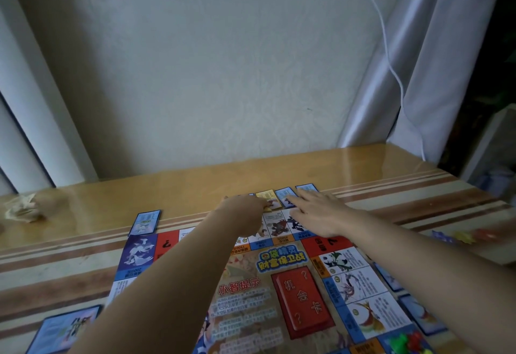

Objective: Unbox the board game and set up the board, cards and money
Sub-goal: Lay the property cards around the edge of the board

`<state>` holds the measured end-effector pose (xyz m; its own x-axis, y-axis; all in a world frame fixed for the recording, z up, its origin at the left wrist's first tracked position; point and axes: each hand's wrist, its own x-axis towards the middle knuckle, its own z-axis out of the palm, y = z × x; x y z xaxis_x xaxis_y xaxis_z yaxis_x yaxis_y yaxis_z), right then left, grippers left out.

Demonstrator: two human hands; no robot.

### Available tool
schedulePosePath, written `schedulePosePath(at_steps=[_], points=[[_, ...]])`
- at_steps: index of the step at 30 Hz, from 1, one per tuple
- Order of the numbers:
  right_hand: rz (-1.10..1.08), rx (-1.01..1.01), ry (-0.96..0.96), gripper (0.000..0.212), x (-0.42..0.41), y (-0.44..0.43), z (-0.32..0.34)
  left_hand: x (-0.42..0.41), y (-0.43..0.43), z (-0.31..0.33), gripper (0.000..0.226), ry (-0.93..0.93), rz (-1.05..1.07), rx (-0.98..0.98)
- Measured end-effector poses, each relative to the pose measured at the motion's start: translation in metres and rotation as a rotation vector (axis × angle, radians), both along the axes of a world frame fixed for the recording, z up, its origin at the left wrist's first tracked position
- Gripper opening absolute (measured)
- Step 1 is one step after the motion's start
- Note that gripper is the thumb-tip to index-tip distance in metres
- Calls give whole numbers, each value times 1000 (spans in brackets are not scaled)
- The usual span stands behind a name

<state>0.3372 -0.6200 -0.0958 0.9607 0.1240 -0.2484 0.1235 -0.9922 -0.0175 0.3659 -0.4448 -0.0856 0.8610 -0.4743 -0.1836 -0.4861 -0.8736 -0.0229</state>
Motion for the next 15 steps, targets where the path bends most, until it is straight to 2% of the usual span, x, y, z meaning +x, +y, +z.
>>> schedulePosePath(at_steps=[15], points=[[-40,24,18,57,-1,6,-1,-2,-4,1,42,27,29,-21]])
